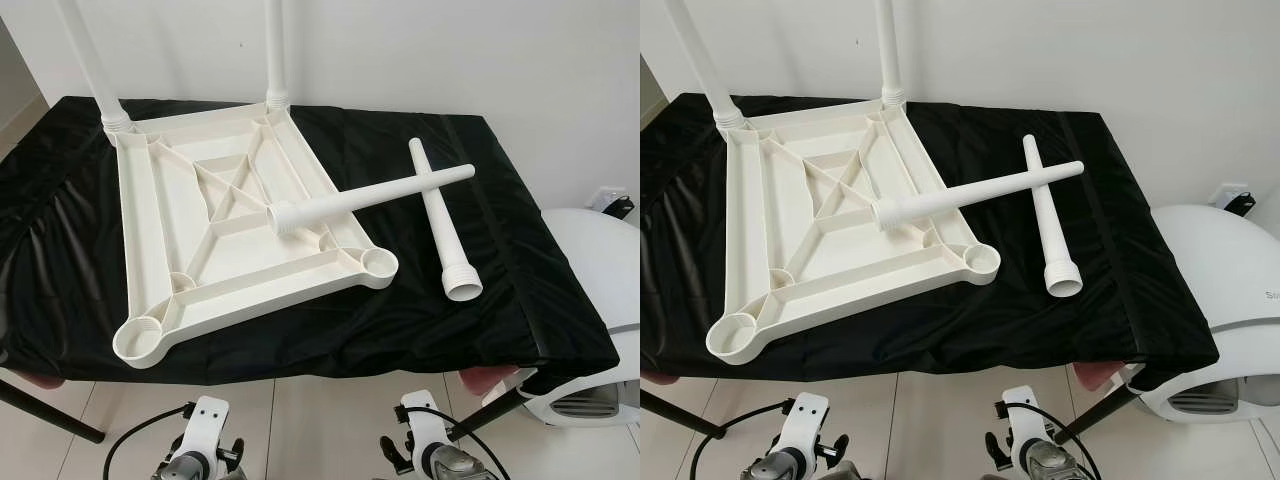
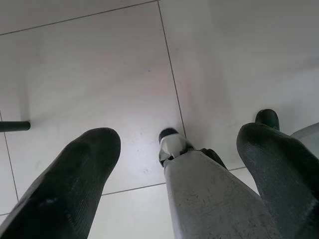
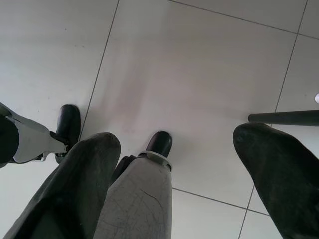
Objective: Building children table
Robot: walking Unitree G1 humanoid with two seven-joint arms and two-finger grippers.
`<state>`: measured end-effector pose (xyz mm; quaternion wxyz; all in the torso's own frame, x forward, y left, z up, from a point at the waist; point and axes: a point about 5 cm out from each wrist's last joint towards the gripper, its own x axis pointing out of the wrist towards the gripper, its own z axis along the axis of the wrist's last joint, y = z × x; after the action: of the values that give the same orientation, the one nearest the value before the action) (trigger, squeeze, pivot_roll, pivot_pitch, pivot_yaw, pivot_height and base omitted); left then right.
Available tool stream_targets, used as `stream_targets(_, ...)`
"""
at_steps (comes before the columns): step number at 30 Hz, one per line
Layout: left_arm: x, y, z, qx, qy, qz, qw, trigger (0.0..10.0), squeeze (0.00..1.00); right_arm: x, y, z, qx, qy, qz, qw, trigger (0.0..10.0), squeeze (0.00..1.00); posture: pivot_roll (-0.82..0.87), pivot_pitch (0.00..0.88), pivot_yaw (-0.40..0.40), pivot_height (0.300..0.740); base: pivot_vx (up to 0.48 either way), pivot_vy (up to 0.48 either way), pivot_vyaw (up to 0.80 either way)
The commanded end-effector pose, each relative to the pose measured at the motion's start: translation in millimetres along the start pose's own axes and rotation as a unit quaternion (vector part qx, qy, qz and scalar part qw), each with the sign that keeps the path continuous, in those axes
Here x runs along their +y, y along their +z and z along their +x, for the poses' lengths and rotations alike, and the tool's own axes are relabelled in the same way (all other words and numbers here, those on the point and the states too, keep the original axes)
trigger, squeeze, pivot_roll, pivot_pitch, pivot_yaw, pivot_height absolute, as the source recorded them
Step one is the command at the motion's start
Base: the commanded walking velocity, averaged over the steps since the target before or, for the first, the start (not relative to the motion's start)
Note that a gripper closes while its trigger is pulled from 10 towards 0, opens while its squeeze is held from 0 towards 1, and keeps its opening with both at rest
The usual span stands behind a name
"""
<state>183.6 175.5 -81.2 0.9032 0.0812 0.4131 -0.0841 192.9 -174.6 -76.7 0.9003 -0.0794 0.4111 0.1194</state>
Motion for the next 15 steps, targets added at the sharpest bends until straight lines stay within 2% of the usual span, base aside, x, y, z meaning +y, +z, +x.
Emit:
stream_targets(1, -1.8, -6.9, -1.8, 0.011, -0.013, 0.004, 1.0, 10.0, 0.0, -0.3, -0.2, 0.0, 0.002, 0.002, -0.006, 1.0, 10.0, 0.0, 0.02, 0.0, -0.01, 0.74, 0.0, 0.0, 0.0)
stream_targets(15, -6.5, -4.6, -0.7, 0.007, -0.016, 0.0, 1.0, 10.0, 0.0, 0.6, -0.7, -0.1, 0.003, 0.005, -0.008, 1.0, 10.0, 0.0, 0.03, 0.0, -0.014, 0.74, 0.0, 0.0, 0.0)
